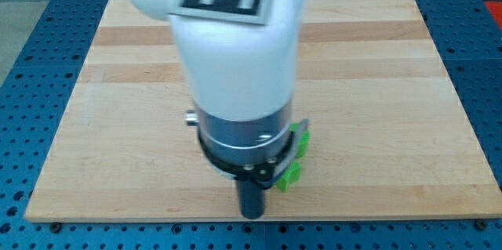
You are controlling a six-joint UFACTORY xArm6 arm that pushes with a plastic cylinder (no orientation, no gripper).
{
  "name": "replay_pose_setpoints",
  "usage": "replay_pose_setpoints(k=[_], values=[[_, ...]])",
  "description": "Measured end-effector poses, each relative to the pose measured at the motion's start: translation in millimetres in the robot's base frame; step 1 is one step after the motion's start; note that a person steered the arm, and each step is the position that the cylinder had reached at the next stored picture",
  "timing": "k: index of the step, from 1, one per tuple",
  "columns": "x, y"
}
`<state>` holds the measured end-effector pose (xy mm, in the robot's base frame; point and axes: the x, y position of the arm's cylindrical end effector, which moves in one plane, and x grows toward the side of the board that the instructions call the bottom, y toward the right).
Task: Push the blue triangle to the top of the green star
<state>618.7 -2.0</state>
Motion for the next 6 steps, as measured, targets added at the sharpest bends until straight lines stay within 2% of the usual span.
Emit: replay_pose_setpoints(k=[2,4,6], values=[[0.1,77.6],[-49.7,62.5],[-67.6,29.3]])
